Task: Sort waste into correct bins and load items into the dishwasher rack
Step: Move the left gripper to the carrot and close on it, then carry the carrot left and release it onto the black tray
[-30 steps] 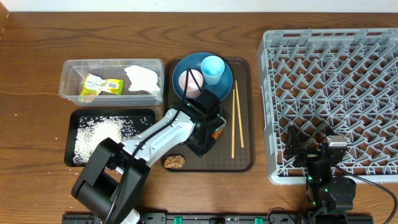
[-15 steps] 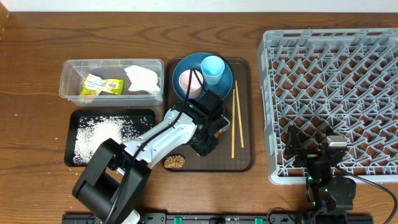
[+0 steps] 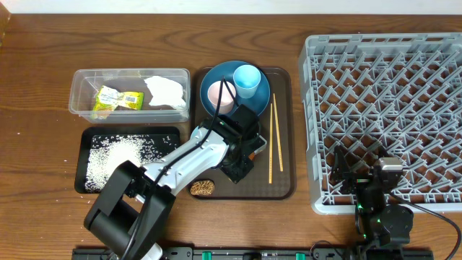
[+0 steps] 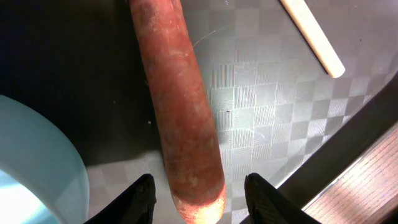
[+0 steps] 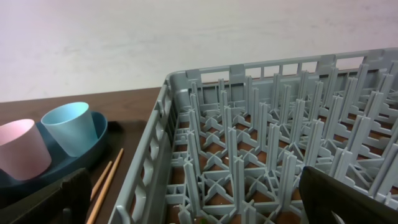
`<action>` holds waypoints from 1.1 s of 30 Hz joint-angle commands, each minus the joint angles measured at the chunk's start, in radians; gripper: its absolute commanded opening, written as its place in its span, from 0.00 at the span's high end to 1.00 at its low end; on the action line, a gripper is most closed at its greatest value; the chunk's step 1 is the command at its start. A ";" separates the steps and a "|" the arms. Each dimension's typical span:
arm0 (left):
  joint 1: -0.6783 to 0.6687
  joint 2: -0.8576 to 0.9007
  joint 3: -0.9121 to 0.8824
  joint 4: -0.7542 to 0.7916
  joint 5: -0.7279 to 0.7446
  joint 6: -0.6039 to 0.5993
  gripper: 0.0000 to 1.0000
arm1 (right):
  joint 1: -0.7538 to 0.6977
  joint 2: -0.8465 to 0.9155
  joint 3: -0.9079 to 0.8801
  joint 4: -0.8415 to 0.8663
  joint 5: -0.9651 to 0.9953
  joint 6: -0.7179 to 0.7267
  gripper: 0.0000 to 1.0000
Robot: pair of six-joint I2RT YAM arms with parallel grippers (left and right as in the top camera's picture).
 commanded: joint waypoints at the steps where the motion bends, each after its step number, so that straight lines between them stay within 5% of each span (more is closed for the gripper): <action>1: -0.002 0.004 0.021 -0.011 -0.006 0.020 0.52 | -0.003 -0.005 -0.002 -0.003 0.000 -0.007 0.01; 24: -0.002 0.129 0.060 0.016 -0.074 0.016 0.53 | -0.003 -0.005 -0.002 -0.003 0.000 -0.007 0.01; 33: -0.002 0.126 0.061 -0.001 -0.096 0.016 0.81 | -0.003 -0.005 -0.002 -0.003 0.000 -0.007 0.01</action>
